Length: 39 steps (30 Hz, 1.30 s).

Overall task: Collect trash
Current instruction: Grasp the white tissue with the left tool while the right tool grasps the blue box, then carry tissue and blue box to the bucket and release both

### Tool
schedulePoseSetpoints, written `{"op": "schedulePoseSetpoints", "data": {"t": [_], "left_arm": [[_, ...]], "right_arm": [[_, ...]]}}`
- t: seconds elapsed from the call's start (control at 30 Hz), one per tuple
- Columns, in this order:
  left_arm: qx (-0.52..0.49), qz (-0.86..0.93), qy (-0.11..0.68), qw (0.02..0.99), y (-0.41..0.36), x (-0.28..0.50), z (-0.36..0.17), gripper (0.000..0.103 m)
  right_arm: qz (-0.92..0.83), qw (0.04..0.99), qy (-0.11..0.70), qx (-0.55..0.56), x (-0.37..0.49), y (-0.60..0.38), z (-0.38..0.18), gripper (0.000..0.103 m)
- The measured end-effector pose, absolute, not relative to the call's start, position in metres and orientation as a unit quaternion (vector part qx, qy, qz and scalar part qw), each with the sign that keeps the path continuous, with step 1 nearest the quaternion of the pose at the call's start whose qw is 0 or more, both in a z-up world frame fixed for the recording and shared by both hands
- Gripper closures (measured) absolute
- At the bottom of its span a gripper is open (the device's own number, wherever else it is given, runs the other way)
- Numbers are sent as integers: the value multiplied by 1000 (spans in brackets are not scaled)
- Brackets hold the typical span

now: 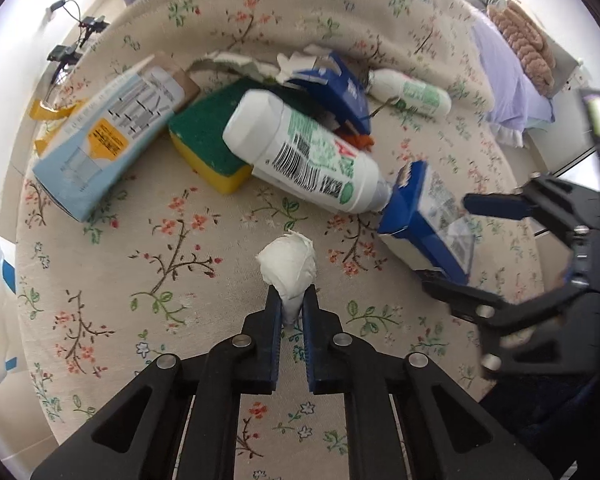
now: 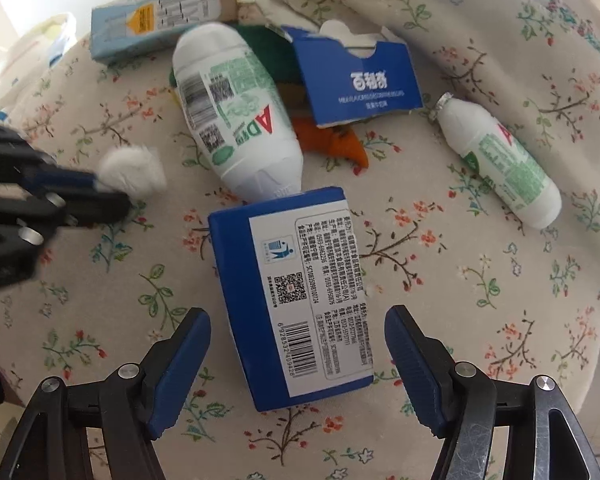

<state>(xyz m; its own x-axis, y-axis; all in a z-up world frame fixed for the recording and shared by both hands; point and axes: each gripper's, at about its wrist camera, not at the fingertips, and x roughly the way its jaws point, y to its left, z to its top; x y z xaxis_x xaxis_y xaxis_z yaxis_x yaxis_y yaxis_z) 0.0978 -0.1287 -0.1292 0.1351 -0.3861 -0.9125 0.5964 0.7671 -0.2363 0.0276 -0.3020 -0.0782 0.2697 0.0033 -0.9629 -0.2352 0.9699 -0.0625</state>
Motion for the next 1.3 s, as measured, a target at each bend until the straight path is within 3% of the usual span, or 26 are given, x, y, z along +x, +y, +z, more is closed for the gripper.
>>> {"op": "schedulePoseSetpoints", "data": {"t": [0.1, 0.17, 0.2, 0.5, 1.3], "left_arm": [[82, -334, 564, 751, -123, 96, -120, 93], [76, -336, 561, 753, -119, 95, -113, 93], [72, -335, 560, 754, -115, 96, -110, 93], [44, -321, 548, 771, -86, 105, -78, 93], [27, -210, 529, 822, -13, 150, -52, 93]], "right_arm": [[72, 784, 608, -103, 29, -300, -89, 29], [76, 785, 609, -92, 30, -301, -90, 39], [79, 788, 605, -83, 30, -302, -86, 40], [105, 832, 544, -37, 20, -289, -26, 41], [152, 848, 507, 19, 79, -209, -13, 41]]}}
